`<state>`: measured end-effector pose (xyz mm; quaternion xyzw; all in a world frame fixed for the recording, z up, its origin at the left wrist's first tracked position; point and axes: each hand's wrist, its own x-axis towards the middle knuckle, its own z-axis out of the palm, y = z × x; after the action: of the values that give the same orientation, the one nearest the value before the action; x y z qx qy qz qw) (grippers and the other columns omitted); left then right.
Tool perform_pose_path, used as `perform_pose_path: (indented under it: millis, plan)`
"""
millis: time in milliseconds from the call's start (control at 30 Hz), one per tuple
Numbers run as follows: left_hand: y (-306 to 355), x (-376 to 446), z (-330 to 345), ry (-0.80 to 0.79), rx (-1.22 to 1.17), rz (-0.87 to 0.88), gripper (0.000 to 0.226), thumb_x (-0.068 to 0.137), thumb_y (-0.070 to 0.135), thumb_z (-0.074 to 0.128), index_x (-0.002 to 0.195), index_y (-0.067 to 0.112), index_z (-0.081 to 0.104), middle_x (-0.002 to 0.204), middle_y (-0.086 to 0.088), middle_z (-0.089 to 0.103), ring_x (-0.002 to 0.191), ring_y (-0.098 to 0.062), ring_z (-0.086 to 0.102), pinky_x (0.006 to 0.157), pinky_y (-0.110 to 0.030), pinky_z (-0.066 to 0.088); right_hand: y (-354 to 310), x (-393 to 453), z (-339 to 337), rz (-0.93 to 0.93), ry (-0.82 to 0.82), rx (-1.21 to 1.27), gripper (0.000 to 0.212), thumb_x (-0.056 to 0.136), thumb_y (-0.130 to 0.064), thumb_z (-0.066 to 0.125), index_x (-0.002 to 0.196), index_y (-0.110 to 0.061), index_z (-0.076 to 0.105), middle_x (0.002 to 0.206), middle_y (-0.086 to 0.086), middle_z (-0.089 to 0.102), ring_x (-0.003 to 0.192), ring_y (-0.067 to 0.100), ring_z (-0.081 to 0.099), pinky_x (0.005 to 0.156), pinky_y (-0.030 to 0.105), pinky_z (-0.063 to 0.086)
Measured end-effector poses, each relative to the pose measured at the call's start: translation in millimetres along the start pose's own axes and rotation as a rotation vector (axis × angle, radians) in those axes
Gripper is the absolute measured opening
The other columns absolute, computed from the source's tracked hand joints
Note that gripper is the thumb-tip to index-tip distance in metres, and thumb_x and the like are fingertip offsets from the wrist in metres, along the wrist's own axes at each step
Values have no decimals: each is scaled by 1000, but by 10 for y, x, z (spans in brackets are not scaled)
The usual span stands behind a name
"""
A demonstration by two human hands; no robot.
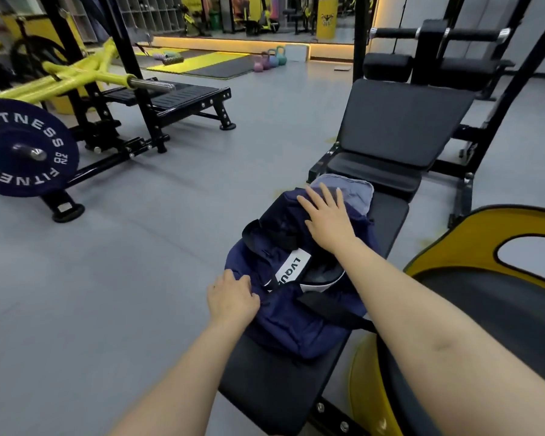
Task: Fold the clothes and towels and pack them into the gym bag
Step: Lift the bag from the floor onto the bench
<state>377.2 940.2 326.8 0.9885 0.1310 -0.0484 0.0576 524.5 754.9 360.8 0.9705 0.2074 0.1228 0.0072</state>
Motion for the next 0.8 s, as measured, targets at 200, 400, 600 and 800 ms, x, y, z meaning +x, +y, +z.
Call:
perform_pose_path:
  millis: [200,400,600,800]
  plan:
    - [88,-78,105,172,48,359,45,93,25,27,131,19,52,142,-1,40,136,-22,29,117,-37,9,-234,-420,199,-231,14,116,59,94,-44,24,134,-13,55,147,8,44,140,28,34,116,47,15]
    - [180,-168,337,-145,215,316,55,103,42,14,152,22,1,160,-1,8,147,-24,4,117,-44,-3,-272,-920,474,-251,-287,42,93,78,-67,-18,152,-25,18,161,-2,10,148,19,-4,114,38,-17]
    - [105,-240,480,-386,246,232,56,103,40,12,151,23,-12,160,-2,-7,147,-27,-2,118,-46,0,-346,-1012,497,-176,-343,-244,60,101,-51,11,153,-24,3,161,-1,-2,147,26,-13,102,48,-35]
    - [121,-313,315,-237,229,281,57,103,39,15,152,20,-6,160,-3,-6,147,-25,-1,118,-44,2,-338,-1068,213,-165,-248,-215,56,101,-46,22,152,-22,21,159,2,16,148,27,7,112,47,-17]
